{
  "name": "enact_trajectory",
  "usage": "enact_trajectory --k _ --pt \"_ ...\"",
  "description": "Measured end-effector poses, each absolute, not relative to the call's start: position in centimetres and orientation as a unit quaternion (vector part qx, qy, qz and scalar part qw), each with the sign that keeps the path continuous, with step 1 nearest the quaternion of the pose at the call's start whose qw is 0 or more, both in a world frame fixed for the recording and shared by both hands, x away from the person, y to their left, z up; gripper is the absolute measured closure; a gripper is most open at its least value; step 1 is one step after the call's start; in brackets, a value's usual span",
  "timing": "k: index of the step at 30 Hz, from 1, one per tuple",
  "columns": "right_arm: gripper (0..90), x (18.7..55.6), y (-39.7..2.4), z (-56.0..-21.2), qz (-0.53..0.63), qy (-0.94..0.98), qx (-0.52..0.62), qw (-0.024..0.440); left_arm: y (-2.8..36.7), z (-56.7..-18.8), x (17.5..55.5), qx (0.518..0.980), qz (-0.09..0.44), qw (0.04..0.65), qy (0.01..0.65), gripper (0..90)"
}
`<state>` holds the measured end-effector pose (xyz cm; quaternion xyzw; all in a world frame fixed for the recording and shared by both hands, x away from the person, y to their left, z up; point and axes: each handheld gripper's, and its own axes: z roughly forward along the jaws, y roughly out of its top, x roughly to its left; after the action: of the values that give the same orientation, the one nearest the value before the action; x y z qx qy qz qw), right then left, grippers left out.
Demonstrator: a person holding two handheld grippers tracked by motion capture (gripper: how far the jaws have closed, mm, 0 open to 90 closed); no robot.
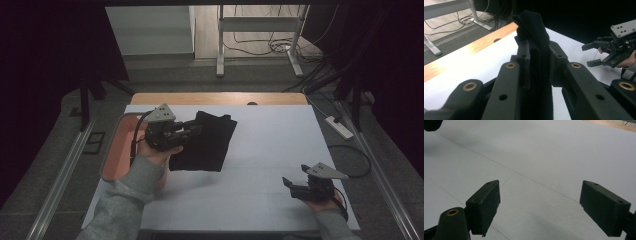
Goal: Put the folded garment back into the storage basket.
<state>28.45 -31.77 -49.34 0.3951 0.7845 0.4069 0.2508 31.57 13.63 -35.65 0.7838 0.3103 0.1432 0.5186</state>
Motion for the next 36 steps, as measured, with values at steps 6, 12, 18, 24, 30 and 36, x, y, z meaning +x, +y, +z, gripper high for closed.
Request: enact_trajectory --k 6,12,18,24,30,36 --pt "17.3 28.4 -31.8 -49.3 0.408 0.785 0.394 0.250 14.2 -35.4 31.5 0.780 0.147 0.520 0.314 74.4" --pt "17.3 28.4 -31.7 -49.3 0.407 0.785 0.393 0.251 14.6 -35.3 31.5 0.779 0.150 0.521 0.316 74.4" --pt "17.3 28.4 -31.8 -49.3 0.407 0.785 0.395 0.251 15.2 -35.0 31.5 0.776 0.154 0.522 0.320 74.5" --pt "17.5 28.4 -31.8 -49.3 0.407 0.785 0.395 0.251 15.8 -34.9 31.3 0.771 0.155 0.526 0.324 74.5" --pt "17.4 28.4 -31.8 -49.3 0.407 0.784 0.395 0.251 16.2 -35.0 31.3 0.769 0.156 0.526 0.329 74.5" --pt "17.4 28.4 -31.8 -49.3 0.408 0.784 0.395 0.251 16.8 -34.7 31.1 0.767 0.161 0.525 0.331 74.5"
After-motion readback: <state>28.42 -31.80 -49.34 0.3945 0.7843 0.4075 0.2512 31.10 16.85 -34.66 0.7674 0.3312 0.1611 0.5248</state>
